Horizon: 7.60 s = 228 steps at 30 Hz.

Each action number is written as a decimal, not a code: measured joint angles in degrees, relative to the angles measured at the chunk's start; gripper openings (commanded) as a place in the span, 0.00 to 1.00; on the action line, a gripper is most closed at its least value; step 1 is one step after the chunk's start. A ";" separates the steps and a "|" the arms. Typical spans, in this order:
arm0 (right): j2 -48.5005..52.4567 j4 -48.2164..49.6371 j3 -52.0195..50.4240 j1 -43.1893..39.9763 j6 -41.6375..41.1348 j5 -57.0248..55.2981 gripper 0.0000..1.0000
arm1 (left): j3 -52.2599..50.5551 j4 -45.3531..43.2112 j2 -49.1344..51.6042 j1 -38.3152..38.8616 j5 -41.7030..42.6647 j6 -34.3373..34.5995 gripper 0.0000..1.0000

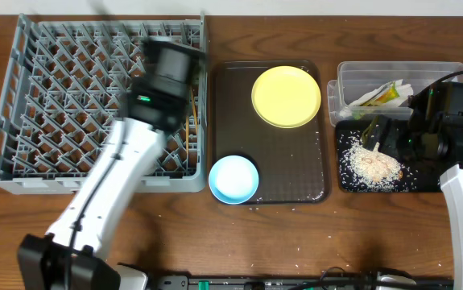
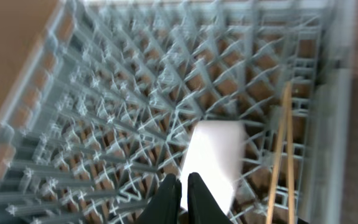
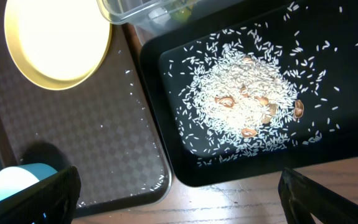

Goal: Sort waste into correct bins and load items into the dishwasher

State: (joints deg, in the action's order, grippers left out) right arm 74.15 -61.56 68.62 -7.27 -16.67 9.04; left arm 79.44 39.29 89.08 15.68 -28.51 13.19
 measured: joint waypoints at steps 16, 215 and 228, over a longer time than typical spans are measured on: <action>0.00 0.00 0.00 0.00 0.00 0.00 0.99 | -0.04 0.72 7.74 -20.39 30.99 -1.38 0.08; 0.04 0.02 0.02 0.00 0.02 0.02 0.99 | -6.21 -19.65 2.21 7.61 31.80 -3.34 0.53; 0.07 0.00 0.04 0.00 0.04 0.02 0.99 | -5.20 -37.38 19.30 7.63 34.82 -4.04 0.54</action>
State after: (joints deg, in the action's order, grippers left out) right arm 74.22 -61.56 68.66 -7.27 -16.62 9.06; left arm 74.24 1.91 108.38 23.31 6.31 9.15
